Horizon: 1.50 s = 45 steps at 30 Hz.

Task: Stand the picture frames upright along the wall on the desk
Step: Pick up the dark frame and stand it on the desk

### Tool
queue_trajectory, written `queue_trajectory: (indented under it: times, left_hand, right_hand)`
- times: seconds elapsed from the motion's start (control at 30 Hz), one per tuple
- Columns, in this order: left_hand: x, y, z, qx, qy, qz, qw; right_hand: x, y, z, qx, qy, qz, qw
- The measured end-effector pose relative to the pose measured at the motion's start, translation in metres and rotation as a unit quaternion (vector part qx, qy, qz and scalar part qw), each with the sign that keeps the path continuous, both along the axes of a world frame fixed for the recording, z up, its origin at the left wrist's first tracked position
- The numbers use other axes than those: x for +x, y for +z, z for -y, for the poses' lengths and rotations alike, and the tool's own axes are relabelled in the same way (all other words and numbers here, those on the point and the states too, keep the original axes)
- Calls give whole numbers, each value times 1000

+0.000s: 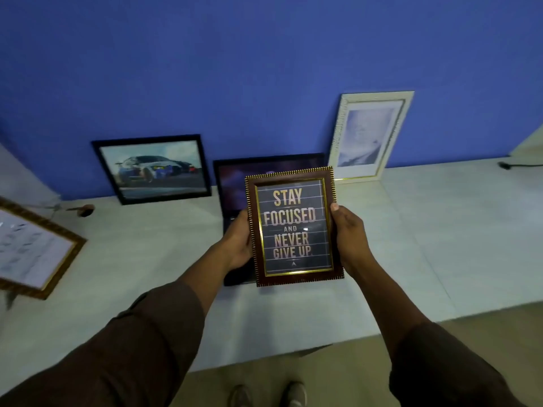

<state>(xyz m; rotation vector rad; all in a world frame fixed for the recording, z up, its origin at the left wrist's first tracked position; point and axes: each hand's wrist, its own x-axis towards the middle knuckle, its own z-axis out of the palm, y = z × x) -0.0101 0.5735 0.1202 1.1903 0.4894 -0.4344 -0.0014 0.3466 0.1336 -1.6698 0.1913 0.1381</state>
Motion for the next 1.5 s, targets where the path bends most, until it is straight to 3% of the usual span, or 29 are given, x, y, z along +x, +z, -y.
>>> queue_trajectory:
  times: [0.3, 0.47, 0.67, 1.1, 1.5]
  left_hand:
    - [87, -19, 150, -10, -77, -23, 997]
    - [139, -45, 225, 20, -84, -32, 996]
    - [195, -74, 300, 62, -92, -46, 993]
    - [225, -120, 322, 57, -11, -87, 995]
    - [216, -121, 326, 47, -10, -93, 995]
  right_hand:
    - [17, -29, 136, -21, -68, 42, 997]
    - [50, -50, 205, 7, -79, 2, 997]
    - [105, -77, 272, 107, -109, -67, 986]
    - [172, -120, 298, 127, -70, -129, 981]
    - [169, -123, 301, 97, -56, -138, 984]
